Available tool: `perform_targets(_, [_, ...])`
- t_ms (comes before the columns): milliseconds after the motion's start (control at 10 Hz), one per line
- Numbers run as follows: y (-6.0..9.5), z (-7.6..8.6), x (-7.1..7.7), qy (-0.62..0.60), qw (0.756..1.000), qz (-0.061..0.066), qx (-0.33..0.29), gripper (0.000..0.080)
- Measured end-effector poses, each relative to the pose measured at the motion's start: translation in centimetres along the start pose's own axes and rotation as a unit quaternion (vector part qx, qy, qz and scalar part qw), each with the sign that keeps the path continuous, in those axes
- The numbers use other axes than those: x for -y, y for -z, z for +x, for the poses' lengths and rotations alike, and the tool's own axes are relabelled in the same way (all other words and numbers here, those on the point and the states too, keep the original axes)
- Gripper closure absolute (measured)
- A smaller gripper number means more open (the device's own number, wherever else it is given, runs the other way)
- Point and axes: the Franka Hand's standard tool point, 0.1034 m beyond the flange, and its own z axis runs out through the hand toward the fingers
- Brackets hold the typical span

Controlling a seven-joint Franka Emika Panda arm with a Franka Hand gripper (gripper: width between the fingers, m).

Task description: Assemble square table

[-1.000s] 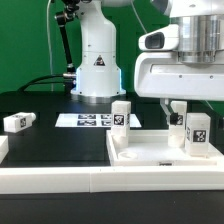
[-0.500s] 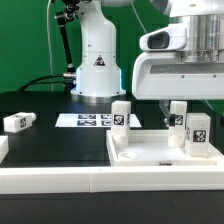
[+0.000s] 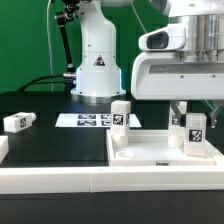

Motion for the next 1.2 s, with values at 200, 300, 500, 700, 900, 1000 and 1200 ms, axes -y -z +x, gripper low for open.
perform_targets(200, [0.0, -0.01, 0.02, -0.052, 0.999, 0.001, 0.0, 0.0512])
perform_targets(300, [-0.01, -0.02, 0.05, -0.096, 0.995, 0.001, 0.001, 0.0512])
perform_targets(500, [-0.04, -0.07, 0.1, -0.175, 0.984, 0.003, 0.001, 0.0512])
perform_targets(700, [-0.13, -0.32, 0.15, -0.298, 0.954, 0.011, -0.002, 0.0511])
perform_targets(900, [-0.2, -0.21, 0.29, -0.395, 0.918, 0.024, -0.013, 0.0509])
perform_targets(1000, [-0.22, -0.21, 0.33, -0.44, 0.897, 0.026, -0.015, 0.0509])
perform_targets(1200, [-0.21, -0.19, 0.31, -0.505, 0.863, 0.028, -0.012, 0.0509])
